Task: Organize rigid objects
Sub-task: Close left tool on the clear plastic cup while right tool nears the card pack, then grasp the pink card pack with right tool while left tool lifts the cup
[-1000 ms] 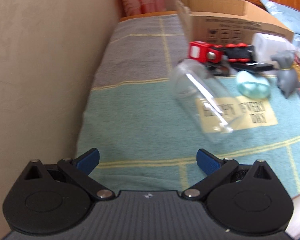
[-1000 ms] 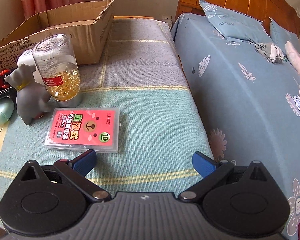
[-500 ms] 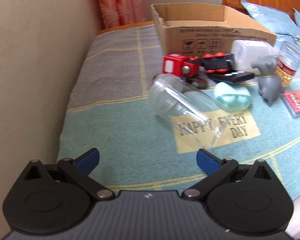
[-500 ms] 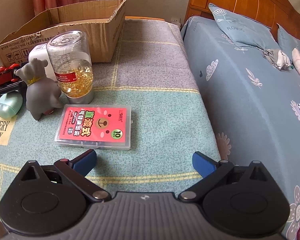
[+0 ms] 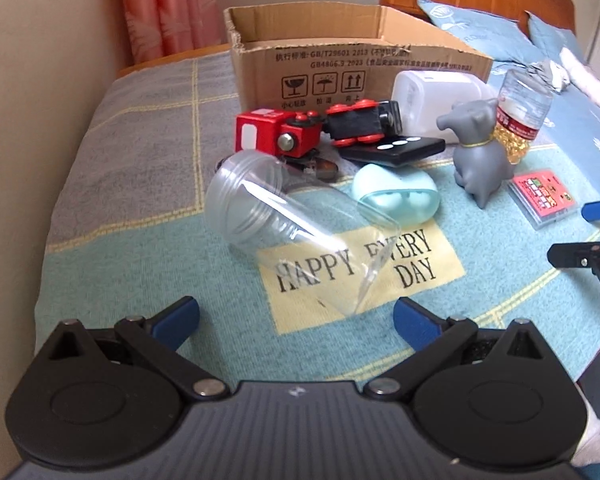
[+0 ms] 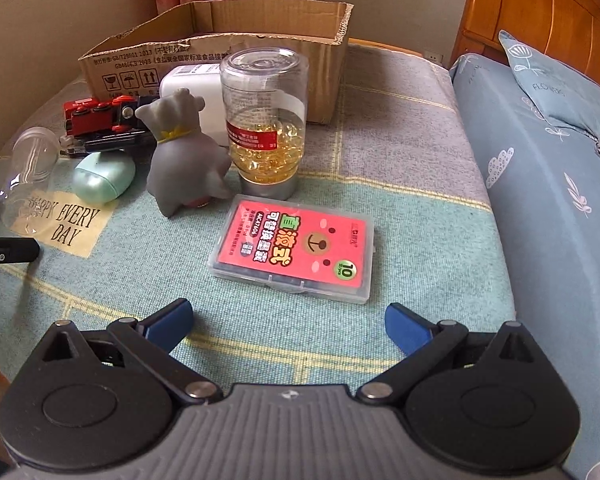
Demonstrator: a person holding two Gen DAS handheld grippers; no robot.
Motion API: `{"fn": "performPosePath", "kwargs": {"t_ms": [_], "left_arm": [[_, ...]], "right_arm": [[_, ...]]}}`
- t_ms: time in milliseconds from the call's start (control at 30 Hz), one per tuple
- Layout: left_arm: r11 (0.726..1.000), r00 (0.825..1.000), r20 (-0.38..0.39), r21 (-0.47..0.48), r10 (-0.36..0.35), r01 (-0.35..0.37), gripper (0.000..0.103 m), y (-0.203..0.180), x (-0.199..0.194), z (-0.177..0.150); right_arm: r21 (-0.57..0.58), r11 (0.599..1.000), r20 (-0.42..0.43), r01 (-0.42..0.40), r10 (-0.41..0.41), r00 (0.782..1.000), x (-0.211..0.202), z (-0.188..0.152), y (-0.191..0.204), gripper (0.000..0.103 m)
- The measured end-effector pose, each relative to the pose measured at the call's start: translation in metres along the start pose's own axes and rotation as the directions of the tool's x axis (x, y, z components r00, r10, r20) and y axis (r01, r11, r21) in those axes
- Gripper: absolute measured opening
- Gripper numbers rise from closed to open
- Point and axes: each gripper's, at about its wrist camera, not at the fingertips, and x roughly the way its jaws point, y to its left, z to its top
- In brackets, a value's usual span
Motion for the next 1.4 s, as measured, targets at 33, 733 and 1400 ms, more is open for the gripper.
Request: {"fn": "performPosePath", "kwargs": {"t_ms": [33, 733, 1400], "left_arm": [[1.000, 1.000, 0.006, 0.017, -0.012, 0.012, 0.103, 0.002, 0.002, 0.000], [0.936, 0.997, 0.024, 0.348, -0.068, 0.056, 0.102, -0.022, 0.000, 0.024], [0.967, 0.997, 0.044, 0.248, -0.069, 0.056, 0.100, -0.025, -0.002, 0.035]], "right_arm": [[-0.004, 1.000, 0.001, -0.005, 0.005, 1.000, 0.000, 0.001, 0.000, 0.103], [-0.060, 0.997, 0.032, -0.041, 0.043, 0.999, 0.004, 0.004, -0.002, 0.103], [-0.004, 1.000, 0.054, 0.010, -0.009, 0.998, 0.026, 0.035, 0.008, 0.099]]}}
